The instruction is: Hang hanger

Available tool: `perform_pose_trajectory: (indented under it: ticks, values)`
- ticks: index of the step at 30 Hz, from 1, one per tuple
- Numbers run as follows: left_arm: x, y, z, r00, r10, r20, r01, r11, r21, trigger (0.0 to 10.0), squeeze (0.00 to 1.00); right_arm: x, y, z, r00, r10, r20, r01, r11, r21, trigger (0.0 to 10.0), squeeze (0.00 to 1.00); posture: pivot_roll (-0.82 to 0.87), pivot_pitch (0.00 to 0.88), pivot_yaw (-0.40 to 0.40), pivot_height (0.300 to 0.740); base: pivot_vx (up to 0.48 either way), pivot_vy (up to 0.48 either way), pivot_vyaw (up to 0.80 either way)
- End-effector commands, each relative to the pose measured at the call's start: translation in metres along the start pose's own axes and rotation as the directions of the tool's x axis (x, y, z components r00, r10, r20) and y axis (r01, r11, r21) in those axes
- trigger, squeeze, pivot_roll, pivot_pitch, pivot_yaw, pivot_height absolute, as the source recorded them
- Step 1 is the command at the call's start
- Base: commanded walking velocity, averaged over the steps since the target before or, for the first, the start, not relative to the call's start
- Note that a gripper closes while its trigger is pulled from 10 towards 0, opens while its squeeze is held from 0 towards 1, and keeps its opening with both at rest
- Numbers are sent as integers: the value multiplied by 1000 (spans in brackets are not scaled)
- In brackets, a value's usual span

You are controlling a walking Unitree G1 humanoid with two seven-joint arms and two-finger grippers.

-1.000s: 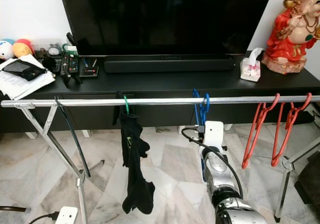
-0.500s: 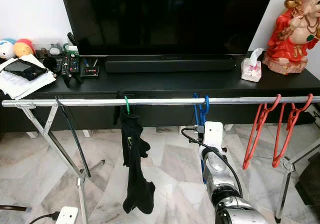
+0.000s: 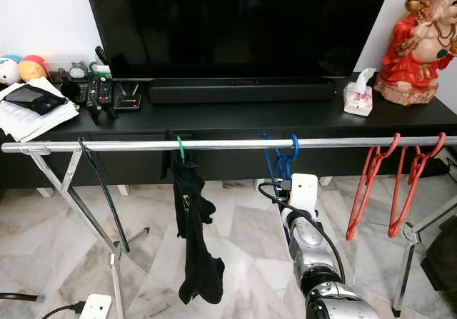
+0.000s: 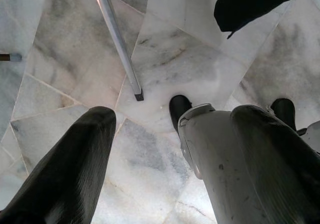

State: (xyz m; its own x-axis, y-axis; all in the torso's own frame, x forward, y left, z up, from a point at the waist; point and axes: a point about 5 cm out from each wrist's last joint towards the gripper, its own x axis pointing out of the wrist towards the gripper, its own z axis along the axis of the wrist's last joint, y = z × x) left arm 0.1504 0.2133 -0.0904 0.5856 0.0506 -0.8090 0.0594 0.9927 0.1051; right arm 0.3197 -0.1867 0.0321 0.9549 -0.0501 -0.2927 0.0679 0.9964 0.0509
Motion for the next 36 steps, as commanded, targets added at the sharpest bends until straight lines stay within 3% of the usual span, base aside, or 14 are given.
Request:
perform_pose_trajectory:
  ticks: [1,20,27,29,36]
  values:
    - [-1,-3,-6,1000,-9,-28,10,1000,9,10000,0,-1,-2,1,1000,-8,17,8,1000,18,10000,1000,-85,0,-51,740,0,0,0]
    - [-1,-4,-7,999,-14,-30,14,1000,11,10000,0,-19,-15,4,973,-72,218,64,997,47,10000,1000,-90,0,-49,740,0,0,0]
    - [-2,-4,-9,999,-16,-34,17,1000,14,10000,0,-35,-19,4,943,-91,320,95,995,2,10000,1000,-95,0,-50,740,0,0,0]
    - [-2,-3,-9,999,-14,-33,15,1000,13,10000,0,-48,-22,3,926,-101,363,113,994,-10,10000,1000,-89,0,-56,740,0,0,0]
    - [-2,-3,-10,999,-12,-34,13,1000,16,10000,0,-72,-32,-2,907,-172,384,196,980,-26,10000,1000,-100,0,-57,740,0,0,0]
